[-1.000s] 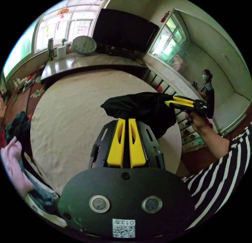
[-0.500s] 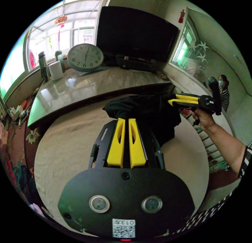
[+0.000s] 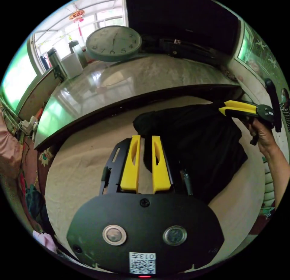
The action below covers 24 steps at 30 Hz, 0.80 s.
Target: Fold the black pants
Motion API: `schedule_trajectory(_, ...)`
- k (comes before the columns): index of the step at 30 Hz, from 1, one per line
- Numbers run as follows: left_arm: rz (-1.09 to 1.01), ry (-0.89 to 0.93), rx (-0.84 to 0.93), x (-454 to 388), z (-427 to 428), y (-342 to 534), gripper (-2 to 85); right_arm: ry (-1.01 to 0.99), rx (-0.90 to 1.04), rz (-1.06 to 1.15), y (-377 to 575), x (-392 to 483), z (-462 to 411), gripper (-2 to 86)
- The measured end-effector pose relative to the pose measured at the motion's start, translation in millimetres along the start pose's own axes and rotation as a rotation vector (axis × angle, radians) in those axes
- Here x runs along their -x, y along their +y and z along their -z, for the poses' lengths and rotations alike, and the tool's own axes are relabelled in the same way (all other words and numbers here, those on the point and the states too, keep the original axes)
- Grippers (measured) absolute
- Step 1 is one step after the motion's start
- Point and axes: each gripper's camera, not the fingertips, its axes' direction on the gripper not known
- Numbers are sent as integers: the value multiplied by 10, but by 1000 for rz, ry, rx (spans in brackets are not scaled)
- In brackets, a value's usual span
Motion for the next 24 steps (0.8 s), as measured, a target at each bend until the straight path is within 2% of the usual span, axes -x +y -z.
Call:
schedule_trajectory(3, 35, -45, -143, 67, 415, 153, 44, -39, -120, -6, 105, -31, 365, 118)
schedule_trajectory(4, -2, -11, -203, -9, 588, 249, 32, -29, -157, 48, 163, 91, 492, 110)
schedule_trajectory(6, -98, -61, -248, -270, 762, 392, 16, -16, -183, 134, 245, 353, 583, 97)
schedule_trajectory(10, -258, 6, -130, -783, 652, 633, 2, 0, -135, 223, 357, 824, 399, 68)
schedule_trajectory(11, -278, -34, -71, -858, 558, 676, 0, -2, -116, 222, 361, 852, 345, 63)
schedule_trajectory(14, -244, -78, -66, -860, 515, 767, -2, -2, 8, 203, 377, 878, 55, 28)
schedule_trajectory(21, -198, -80, 29, -780, 580, 802, -3, -4, -24, 149, 358, 1019, 21, 3)
schedule_trajectory(24, -137, -22, 94, -638, 681, 766, -3, -40, -5, 121, 305, 1053, 52, 3)
